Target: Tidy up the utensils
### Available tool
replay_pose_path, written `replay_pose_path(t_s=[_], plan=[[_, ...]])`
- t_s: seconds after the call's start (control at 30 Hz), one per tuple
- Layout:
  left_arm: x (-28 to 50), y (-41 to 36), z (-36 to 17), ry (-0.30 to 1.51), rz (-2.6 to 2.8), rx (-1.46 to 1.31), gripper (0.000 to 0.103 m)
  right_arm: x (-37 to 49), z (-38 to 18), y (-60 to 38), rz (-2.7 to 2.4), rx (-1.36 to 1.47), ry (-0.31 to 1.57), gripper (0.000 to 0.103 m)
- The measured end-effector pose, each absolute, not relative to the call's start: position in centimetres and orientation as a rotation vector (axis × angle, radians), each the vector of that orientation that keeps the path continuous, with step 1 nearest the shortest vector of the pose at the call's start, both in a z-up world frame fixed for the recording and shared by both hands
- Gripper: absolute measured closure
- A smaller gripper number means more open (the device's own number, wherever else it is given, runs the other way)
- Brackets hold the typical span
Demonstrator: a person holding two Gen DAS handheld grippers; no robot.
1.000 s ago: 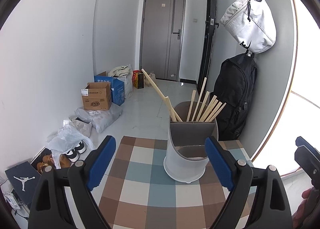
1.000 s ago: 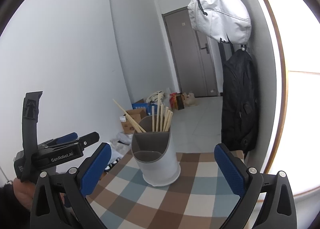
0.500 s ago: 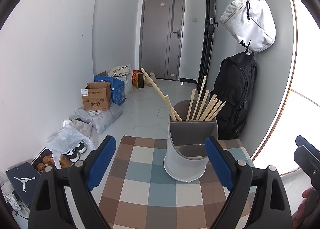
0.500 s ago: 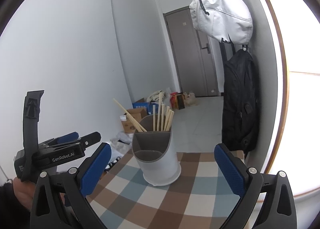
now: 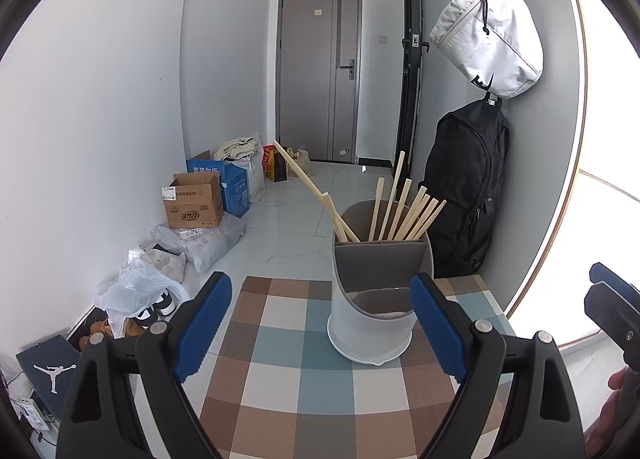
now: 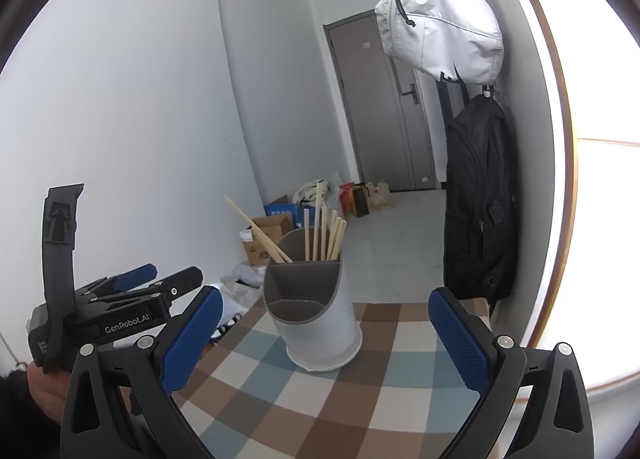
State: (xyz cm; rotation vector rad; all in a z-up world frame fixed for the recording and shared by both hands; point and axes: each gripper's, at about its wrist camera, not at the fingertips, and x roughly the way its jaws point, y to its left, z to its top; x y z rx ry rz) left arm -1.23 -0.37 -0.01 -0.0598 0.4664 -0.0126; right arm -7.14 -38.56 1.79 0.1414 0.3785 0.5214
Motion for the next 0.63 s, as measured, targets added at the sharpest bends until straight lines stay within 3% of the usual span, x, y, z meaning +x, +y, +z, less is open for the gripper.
replay_pose_path(t_s=[0.63], plan=[[-1.19, -0.66, 0.0, 0.469, -0.003, -0.044, 0.015, -6.98, 1.61, -38.3, 0.527, 0.147, 0.392, 0.0]])
